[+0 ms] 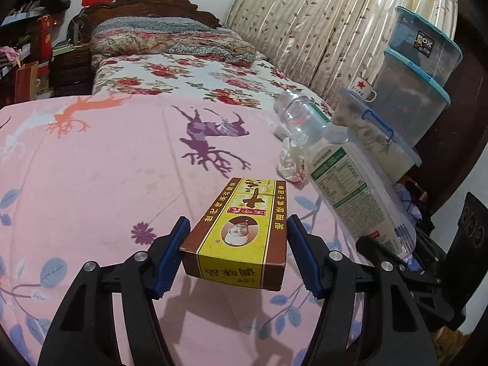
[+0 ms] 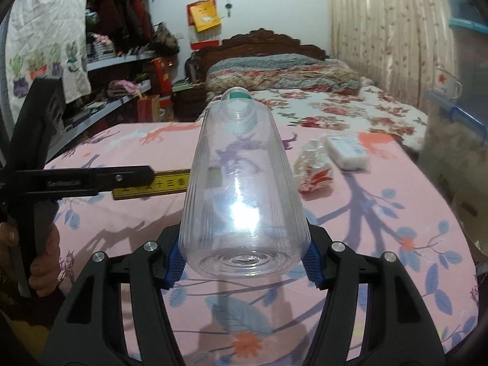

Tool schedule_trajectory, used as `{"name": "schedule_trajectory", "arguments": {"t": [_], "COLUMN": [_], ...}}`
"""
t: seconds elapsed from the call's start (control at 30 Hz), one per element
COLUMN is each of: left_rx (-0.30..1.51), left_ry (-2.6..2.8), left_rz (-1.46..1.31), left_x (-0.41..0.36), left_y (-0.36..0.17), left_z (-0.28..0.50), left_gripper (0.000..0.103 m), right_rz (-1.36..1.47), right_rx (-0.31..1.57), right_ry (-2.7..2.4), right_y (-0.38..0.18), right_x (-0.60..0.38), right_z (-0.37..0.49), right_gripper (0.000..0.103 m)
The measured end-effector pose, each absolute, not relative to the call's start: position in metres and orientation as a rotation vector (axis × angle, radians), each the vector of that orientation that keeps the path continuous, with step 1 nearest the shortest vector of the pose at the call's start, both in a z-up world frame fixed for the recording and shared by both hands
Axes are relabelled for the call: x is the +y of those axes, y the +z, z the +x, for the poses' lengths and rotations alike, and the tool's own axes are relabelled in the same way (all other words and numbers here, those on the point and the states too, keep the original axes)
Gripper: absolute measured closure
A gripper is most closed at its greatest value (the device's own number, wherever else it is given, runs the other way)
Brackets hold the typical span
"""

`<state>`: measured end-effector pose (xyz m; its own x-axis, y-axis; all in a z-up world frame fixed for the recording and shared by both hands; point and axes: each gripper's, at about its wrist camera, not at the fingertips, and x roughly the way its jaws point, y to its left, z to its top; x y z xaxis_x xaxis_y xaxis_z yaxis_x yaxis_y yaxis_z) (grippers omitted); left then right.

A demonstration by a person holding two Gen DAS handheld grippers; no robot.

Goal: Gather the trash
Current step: 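Lift the yellow box with the left tool while the right tool lifts the clear bottle, then carry box and bottle to the beige bin and open both tools over it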

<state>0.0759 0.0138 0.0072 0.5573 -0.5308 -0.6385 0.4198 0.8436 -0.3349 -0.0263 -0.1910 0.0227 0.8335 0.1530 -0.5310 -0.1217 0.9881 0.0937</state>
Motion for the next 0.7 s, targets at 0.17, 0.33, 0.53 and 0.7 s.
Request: {"name": "schedule_trajectory", "arguments": {"t": [0.17, 0.33, 0.53, 0.7], "left_rx": [0.800, 0.813, 0.805, 0.825], "left_ry": [-0.592, -0.655, -0.760, -0.882], "left_rz": [-0.128, -0.110, -0.066, -0.016], "left_x": [-0.001, -0.029, -0.082, -0.152], "left_y": [0.013, 0.019, 0.032, 0.037], "left_z": [0.078, 0.083, 0.087, 0.099], "left_gripper": [0.041, 0.041, 0.041, 0.041], "right_rz": [0.092, 0.145, 0.254, 0.353], "right_rx": [0.562, 0.548, 0.540, 0.552], "right_ry": [0.082, -0.014, -0.181, -0.352], "right_y": [0.019, 0.017, 0.010, -0.003], "right_x": [-0.217, -0.257, -0.333, -0.413], "right_z": [-0.030, -0.035, -0.044, -0.063], "right_gripper": [0.040, 0.040, 0.040, 0.040]}}
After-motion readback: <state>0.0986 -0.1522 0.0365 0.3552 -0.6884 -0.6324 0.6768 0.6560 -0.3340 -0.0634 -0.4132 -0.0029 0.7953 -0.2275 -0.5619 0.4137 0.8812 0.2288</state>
